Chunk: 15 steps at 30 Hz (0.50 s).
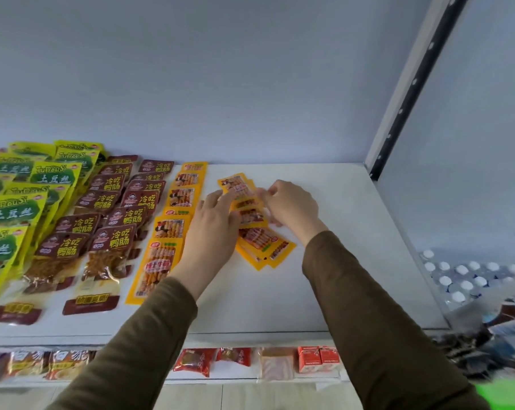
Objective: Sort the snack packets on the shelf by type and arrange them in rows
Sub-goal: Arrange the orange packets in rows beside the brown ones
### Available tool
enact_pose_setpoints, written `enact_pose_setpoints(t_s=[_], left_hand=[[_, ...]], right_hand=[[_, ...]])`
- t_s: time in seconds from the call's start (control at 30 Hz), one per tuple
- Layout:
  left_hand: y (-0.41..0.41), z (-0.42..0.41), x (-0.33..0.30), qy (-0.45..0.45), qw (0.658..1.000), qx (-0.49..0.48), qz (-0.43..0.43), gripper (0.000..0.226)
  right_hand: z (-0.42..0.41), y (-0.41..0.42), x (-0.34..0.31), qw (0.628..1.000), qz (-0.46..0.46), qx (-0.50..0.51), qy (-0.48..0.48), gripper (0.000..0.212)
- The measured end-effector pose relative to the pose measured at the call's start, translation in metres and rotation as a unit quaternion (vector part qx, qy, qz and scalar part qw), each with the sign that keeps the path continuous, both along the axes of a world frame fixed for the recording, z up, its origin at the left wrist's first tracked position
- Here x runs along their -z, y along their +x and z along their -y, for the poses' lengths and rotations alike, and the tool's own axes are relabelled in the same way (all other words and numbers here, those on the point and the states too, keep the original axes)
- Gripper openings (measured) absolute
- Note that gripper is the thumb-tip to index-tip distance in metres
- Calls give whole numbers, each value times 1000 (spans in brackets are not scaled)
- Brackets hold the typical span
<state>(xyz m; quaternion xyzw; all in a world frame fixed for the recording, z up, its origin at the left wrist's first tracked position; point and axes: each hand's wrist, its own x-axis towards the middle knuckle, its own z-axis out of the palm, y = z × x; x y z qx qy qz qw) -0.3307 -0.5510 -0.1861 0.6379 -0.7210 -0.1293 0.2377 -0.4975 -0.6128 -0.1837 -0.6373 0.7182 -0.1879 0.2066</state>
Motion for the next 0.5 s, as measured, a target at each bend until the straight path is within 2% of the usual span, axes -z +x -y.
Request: enact_pose_setpoints(t_s=[0.1,0.17,0.33,0.47,0.5], left_hand=[[-2,-13,6,39,995,63,62,64],[-2,-15,11,75,990,80,91,73],[8,-7,15,111,988,98,47,80],[12,-2,14,106,985,113,82,72],[13,1,13,109,983,120,86,68]], right_hand=[[1,-9,5,998,39,30,-36,33],[-2,-3,5,997,58,25,-42,29],[-18,14,-14,996,40,-18,72,41],[-41,18,-39,981,-58,-78,168,27],[-47,18,-42,977,-61,-90,185,31]])
